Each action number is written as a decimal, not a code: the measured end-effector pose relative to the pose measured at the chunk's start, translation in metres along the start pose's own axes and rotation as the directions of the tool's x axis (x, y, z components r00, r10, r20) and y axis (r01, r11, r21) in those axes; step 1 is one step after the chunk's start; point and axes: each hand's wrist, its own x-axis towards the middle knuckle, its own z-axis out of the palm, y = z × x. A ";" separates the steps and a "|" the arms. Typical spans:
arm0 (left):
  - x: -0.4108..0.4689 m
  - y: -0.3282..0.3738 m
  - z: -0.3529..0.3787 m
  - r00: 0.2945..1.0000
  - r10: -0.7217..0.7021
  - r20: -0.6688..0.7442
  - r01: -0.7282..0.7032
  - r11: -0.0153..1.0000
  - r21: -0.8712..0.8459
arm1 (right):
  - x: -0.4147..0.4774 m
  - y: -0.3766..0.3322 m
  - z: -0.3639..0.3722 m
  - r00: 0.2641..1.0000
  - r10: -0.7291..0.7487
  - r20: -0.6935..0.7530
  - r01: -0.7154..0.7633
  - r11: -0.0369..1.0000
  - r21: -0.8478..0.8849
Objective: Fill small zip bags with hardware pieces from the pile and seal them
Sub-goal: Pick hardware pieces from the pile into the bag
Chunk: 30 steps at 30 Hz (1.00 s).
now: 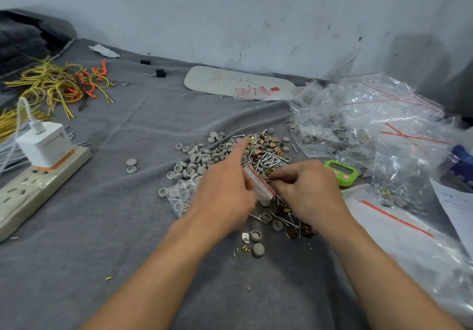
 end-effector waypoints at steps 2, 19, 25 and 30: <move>-0.002 0.000 -0.003 1.000 0.002 -0.008 -0.002 0.999 -0.044 | 0.000 -0.004 0.000 0.998 -0.038 -0.046 0.045 0.988 0.145; 0.008 -0.005 -0.035 0.961 -0.206 0.182 0.272 0.809 -0.521 | -0.004 -0.027 -0.006 0.873 0.035 0.486 -0.450 0.443 0.775; 0.010 -0.004 -0.038 0.934 -0.339 0.116 0.352 0.809 -0.471 | -0.011 -0.028 -0.004 0.890 -0.162 0.426 -0.278 0.546 0.790; 0.003 0.003 -0.044 0.984 -0.173 0.029 0.170 0.898 -0.405 | -0.009 -0.026 0.003 0.967 -0.116 0.226 0.026 0.930 0.367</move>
